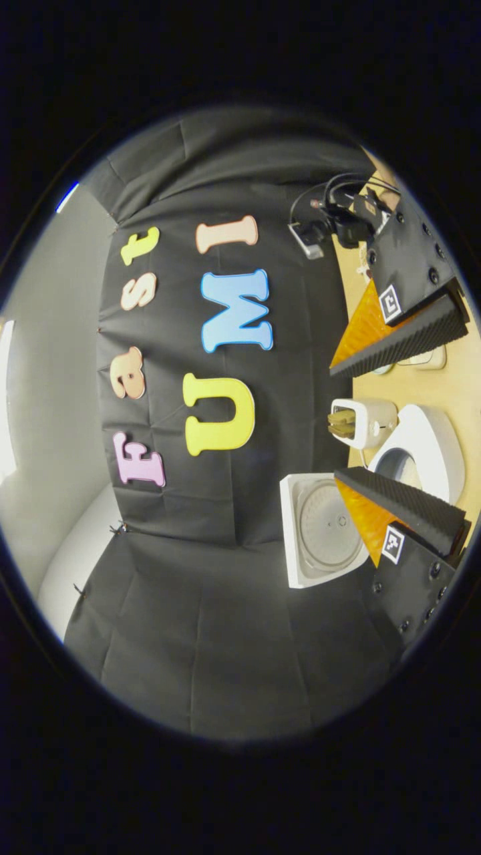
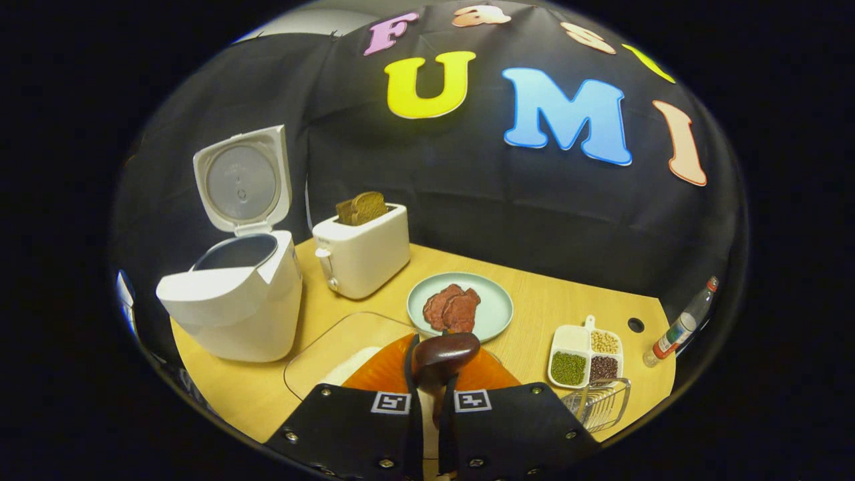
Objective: Close the left gripper, press the button to open the rice cooker; take a wooden spoon from the chopstick holder with the right hand, scoop a spoonful of rice and pour it into the rice cooker, then put the wooden spoon back into the chopstick holder.
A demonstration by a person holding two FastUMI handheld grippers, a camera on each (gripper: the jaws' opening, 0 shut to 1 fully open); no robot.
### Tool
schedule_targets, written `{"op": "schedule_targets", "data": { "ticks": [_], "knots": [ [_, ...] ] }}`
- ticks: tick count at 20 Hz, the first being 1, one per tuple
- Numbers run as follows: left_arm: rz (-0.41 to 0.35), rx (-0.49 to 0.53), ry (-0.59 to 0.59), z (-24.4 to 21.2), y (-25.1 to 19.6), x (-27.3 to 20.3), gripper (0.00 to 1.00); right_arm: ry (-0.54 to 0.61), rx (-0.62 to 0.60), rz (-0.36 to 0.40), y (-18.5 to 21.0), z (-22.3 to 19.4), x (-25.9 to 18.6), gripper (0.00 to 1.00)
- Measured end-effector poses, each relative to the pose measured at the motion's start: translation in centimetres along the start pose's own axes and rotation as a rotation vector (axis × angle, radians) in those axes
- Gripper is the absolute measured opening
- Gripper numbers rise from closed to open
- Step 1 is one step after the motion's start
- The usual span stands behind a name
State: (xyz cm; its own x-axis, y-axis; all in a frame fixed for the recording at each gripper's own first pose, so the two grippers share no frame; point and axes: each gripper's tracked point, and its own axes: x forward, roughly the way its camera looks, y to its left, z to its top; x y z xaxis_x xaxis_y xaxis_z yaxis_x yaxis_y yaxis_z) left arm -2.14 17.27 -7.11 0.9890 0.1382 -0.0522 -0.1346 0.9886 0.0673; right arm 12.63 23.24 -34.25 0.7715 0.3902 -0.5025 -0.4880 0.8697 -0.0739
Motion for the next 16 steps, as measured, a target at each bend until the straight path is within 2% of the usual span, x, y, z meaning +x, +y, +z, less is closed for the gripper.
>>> {"op": "schedule_targets", "data": {
  "ticks": [3,5,7,13,16],
  "knots": [
    [0.018,-0.015,0.006,-0.5,1.1,-0.2,0.92,0.027,0.121,0.086,2.8,-0.7,0.0,0.1],
    [0.029,-0.03,0.016,-0.9,1.6,-0.2,0.94,0.029,0.231,0.107,3.4,-0.7,0.2,0.09],
    [0.037,-0.043,0.023,-1.1,2.0,-0.3,0.92,0.034,0.382,0.133,3.7,-0.6,0.5,0.09],
    [0.04,-0.031,0.026,-1.3,2.0,-0.8,0.97,0.005,0.921,0.104,-0.8,-1.4,1.0,0.09],
    [0.036,-0.023,0.016,-0.8,1.9,-0.9,0.95,-0.046,0.954,0.08,-3.2,-0.7,-0.4,0.09]
  ]
}}
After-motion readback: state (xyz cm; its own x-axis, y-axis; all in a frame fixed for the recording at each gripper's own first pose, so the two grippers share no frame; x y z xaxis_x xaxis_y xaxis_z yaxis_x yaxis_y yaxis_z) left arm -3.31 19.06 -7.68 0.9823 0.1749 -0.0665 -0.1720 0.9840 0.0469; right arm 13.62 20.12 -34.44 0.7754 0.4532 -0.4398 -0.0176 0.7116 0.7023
